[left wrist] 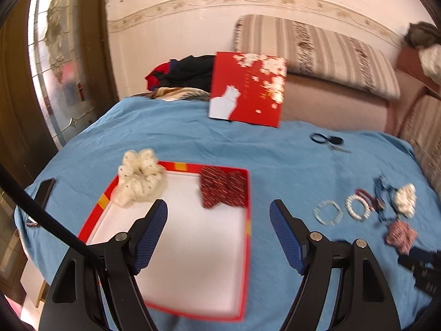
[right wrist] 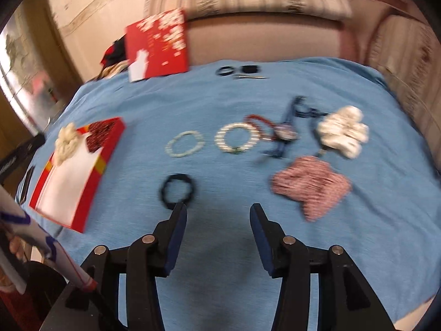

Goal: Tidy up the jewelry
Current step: 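Withdraw both open tools from the tray back over the table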

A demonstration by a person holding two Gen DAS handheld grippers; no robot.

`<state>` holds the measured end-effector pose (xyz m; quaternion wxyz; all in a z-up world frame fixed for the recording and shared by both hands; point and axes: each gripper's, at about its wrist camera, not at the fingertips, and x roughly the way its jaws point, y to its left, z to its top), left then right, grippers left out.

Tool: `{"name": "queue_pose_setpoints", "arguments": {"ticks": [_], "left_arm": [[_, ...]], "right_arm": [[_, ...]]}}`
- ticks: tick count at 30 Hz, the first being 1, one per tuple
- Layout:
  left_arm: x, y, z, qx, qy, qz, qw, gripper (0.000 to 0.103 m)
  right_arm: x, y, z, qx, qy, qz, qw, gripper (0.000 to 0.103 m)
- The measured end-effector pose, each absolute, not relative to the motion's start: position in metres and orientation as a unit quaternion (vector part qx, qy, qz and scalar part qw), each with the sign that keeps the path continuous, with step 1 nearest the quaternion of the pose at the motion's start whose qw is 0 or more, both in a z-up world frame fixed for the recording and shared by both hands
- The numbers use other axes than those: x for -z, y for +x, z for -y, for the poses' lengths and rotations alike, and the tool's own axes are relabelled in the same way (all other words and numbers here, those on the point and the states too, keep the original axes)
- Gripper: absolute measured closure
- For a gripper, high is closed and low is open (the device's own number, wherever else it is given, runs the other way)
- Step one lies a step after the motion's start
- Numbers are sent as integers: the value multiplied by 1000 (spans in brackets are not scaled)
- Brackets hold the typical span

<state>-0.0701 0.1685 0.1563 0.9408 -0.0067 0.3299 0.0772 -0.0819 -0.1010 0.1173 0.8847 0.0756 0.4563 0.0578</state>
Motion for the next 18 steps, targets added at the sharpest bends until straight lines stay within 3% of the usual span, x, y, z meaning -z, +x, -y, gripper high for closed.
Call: {"name": "queue_pose_setpoints", "arguments": {"ticks": [18], "left_arm": [[-185, -125, -90, -39, 24, -331, 942, 25]], "right_arm": [[-112, -130, 198, -1, 146, -425, 893, 48]]}}
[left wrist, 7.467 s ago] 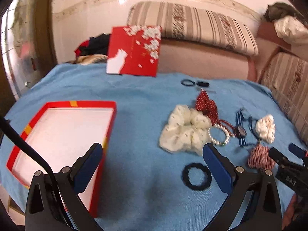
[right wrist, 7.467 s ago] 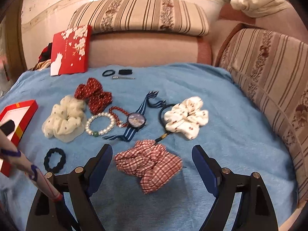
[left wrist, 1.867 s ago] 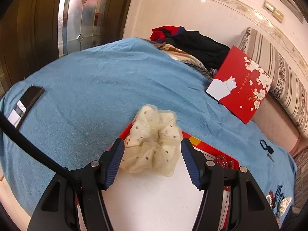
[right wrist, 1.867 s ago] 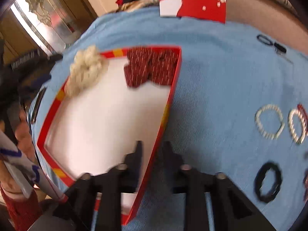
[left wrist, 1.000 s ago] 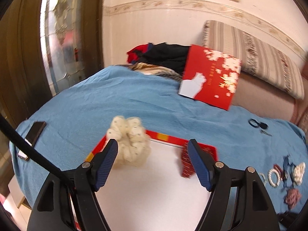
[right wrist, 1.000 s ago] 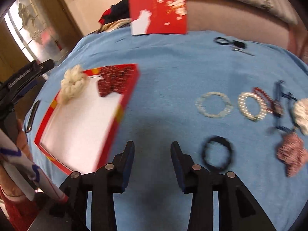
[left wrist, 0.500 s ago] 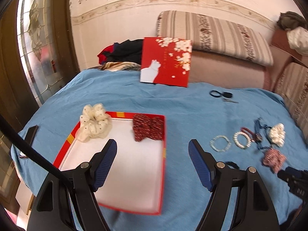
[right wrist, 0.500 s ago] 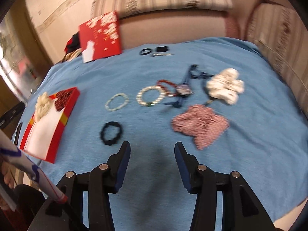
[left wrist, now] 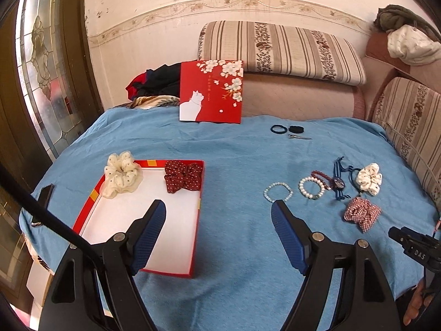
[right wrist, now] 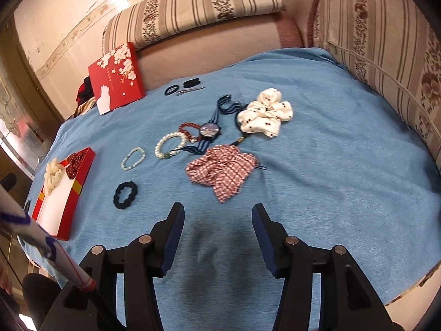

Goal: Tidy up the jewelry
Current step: 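Withdraw both open tools from the tray back over the table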

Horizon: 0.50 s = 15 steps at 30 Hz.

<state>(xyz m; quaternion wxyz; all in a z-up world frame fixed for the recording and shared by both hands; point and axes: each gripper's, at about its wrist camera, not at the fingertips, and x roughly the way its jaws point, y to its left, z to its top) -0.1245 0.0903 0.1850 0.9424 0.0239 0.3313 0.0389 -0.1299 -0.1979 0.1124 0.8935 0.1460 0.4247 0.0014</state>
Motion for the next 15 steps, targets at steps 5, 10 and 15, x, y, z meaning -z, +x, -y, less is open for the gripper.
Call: {"name": "queue_pose_setpoints", "arguments": {"ticks": [5, 10, 15], "left_arm": [[-182, -125, -81, -36, 28, -337, 940, 25], [-177, -123, -78, -33, 32, -345, 937, 25], [-172, -120, -77, -31, 33, -352, 935, 25]], "right_arm": [[-110, -130, 207, 4, 151, -422, 894, 47], [-107, -128, 212, 11, 155, -422, 893, 47], [-103, -127, 217, 19, 155, -422, 893, 47]]}}
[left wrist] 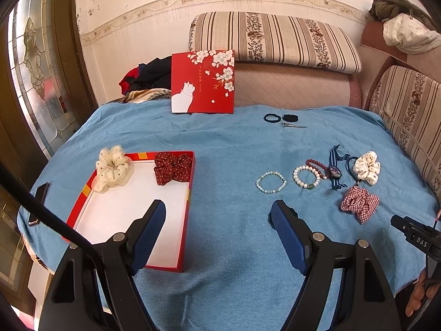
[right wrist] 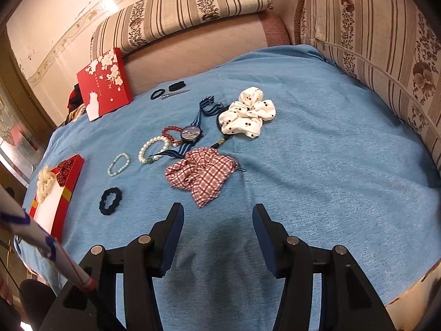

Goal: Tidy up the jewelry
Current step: 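Withdraw both open tools from the tray back over the table, then grasp the black hair tie with left tool while right tool grasps red plaid scrunchie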

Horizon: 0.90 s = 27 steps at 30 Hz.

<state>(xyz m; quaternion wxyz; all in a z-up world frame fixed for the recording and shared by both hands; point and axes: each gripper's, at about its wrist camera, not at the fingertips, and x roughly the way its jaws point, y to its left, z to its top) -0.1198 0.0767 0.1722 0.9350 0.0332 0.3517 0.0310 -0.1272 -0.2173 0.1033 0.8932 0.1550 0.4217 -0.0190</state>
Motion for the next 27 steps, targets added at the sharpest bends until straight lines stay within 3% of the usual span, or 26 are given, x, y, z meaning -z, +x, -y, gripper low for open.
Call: {"name": "queue_pose_setpoints", "arguments": {"ticks": [11, 27], "left_arm": [[-148, -106, -84, -35, 27, -377, 925, 25], [-74, -60, -74, 6, 2, -457, 890, 25]], "right_arm": [[-97, -125, 238, 40, 177, -425, 887, 46], [-89, -66, 234, 20, 170, -424, 889, 35]]}}
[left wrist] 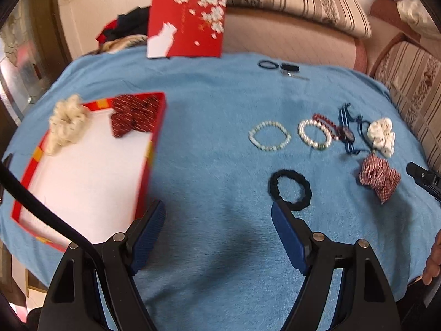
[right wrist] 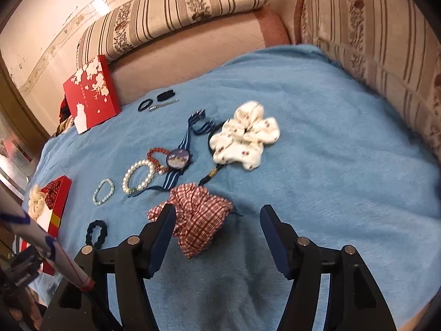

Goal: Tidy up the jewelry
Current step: 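Grasp the black hair tie with left tool while right tool grasps red plaid scrunchie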

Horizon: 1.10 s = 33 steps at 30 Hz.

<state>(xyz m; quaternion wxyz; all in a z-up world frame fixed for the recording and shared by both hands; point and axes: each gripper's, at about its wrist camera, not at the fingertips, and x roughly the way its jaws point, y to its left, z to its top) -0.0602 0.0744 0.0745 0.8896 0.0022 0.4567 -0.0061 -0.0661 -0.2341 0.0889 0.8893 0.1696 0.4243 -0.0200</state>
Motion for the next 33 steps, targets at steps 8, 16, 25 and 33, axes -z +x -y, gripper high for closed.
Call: {"name": "queue_pose_setpoints", "arguments": {"ticks": [8, 16, 25, 33], "left_arm": [[-44, -28, -58, 54, -21, -479, 876, 25], [-24, 0, -46, 102, -36, -489, 865, 29], [-20, 6, -37, 120, -12, -477, 870, 39], [-21, 1, -23, 141, 22, -470, 871, 95]], "right_arm": [[-79, -50, 226, 1, 164, -436, 885, 31], [-63, -37, 219, -9, 167, -459, 872, 31], [-50, -28, 209, -13, 165, -473, 865, 31], [-46, -26, 194, -12, 127, -475, 870, 50]]}}
